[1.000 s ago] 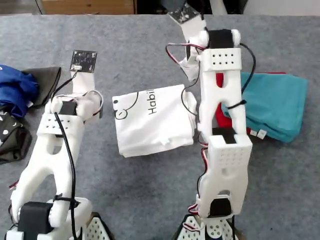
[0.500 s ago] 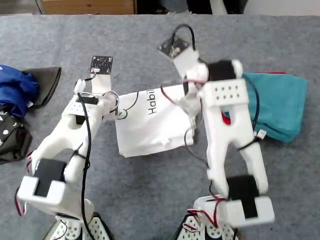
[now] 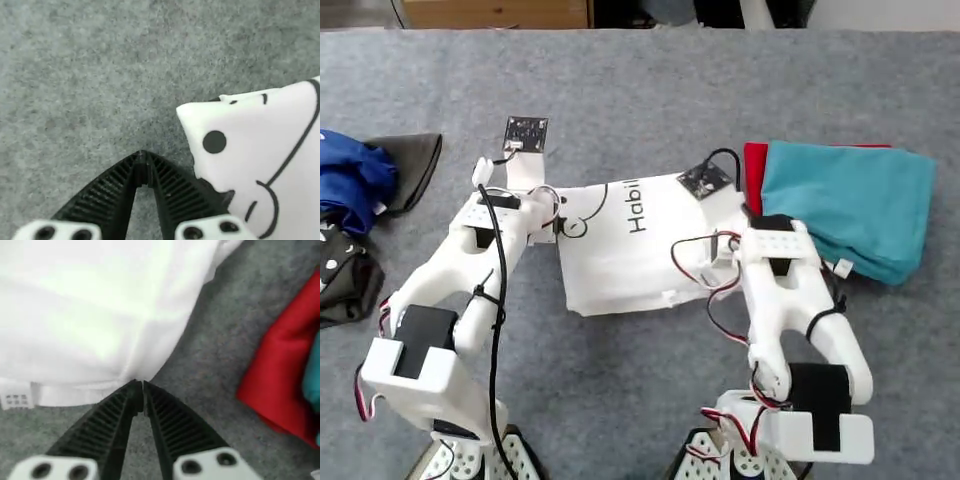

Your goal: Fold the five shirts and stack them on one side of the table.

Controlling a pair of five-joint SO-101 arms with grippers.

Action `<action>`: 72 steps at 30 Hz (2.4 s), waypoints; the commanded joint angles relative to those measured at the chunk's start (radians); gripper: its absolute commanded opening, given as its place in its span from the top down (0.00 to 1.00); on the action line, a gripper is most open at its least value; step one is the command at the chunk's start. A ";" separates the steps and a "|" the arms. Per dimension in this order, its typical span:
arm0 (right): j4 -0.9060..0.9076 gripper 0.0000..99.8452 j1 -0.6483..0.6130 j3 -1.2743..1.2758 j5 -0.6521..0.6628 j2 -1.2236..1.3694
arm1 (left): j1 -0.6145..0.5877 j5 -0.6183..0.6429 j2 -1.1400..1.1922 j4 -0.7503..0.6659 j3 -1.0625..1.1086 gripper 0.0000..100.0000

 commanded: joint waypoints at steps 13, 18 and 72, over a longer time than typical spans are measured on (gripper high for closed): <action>0.298 0.99 -0.051 -0.255 0.002 -0.332 | -0.073 0.008 -0.163 0.052 -0.079 0.97; 0.117 0.99 -0.143 -0.077 -0.092 -0.245 | -0.016 0.011 -0.226 0.028 -0.081 0.97; 0.091 0.57 -0.290 -0.171 -1.019 -0.010 | -0.122 0.054 -0.203 -0.129 0.223 0.97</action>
